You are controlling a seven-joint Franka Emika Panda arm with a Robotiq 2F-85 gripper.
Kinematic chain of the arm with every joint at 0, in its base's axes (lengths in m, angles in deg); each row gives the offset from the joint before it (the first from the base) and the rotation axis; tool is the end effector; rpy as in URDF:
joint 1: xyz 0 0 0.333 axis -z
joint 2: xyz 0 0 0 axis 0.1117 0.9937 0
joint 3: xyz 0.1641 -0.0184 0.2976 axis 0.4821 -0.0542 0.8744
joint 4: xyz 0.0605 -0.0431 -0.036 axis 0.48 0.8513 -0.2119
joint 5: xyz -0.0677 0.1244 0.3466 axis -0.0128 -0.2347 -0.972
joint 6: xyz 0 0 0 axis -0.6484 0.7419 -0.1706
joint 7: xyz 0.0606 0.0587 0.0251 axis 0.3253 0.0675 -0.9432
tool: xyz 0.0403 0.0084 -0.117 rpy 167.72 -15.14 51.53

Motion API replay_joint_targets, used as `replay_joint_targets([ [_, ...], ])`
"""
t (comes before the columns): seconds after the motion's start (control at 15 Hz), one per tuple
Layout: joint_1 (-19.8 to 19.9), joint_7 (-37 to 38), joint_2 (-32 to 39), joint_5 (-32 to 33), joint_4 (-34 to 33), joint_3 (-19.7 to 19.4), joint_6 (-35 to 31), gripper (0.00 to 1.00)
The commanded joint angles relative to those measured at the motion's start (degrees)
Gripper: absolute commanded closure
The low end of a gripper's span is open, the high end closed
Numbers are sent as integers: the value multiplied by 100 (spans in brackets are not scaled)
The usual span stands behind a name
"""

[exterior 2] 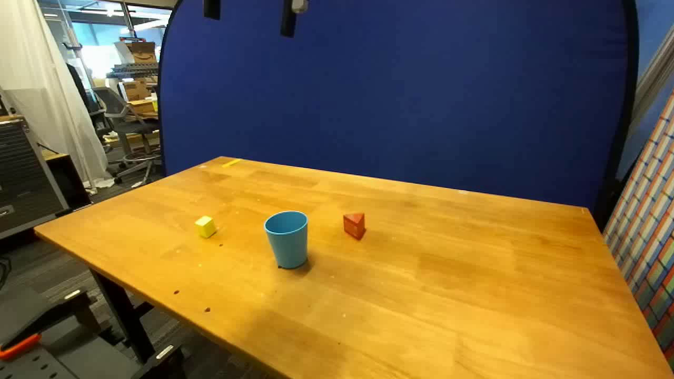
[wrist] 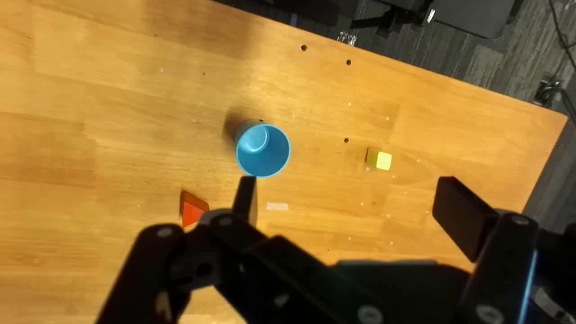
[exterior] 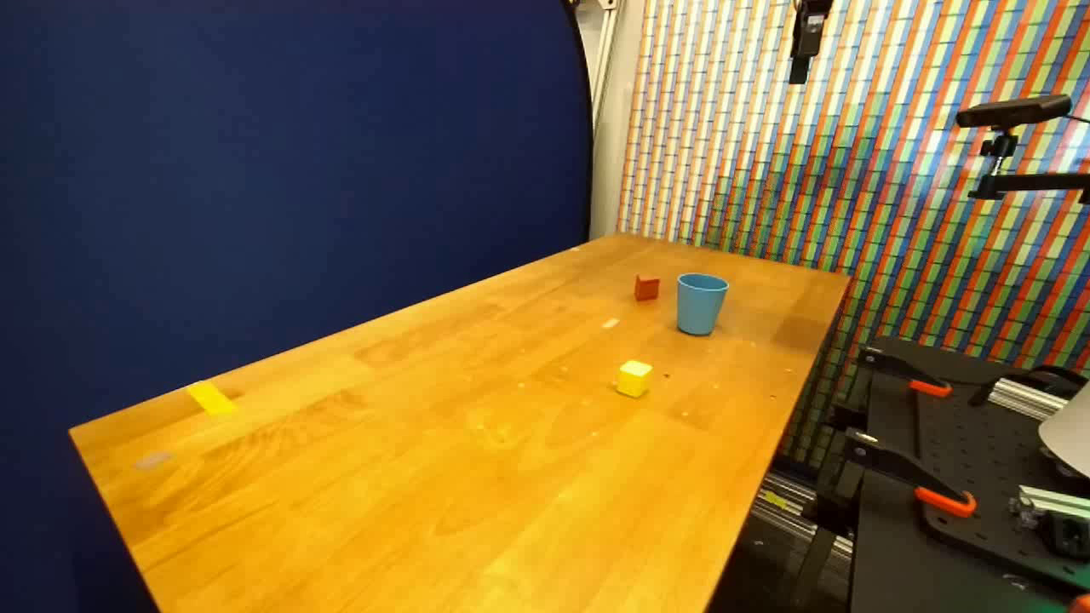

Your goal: Put the yellow block in the cup

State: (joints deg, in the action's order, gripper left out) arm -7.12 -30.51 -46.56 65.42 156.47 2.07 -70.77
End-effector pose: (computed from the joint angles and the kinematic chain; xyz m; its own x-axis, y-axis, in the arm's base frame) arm 0.3844 -0.1720 0.5109 0.9616 0.2721 -0.0363 0.2539 -0.9319 -0.2590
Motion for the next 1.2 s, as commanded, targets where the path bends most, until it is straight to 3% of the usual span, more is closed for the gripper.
replay_joint_targets([
  [0.0,314,-79,46,-84,-31,275,16,0],
  [0.27,313,-79,38,-84,-71,273,17,0],
  [0.33,292,212,295,-124,-281,370,137,0],
  [0.93,-213,1985,2543,-407,-1272,2069,-13,0],
  [1.13,-315,2759,3378,-302,-1626,2426,-186,0],
])
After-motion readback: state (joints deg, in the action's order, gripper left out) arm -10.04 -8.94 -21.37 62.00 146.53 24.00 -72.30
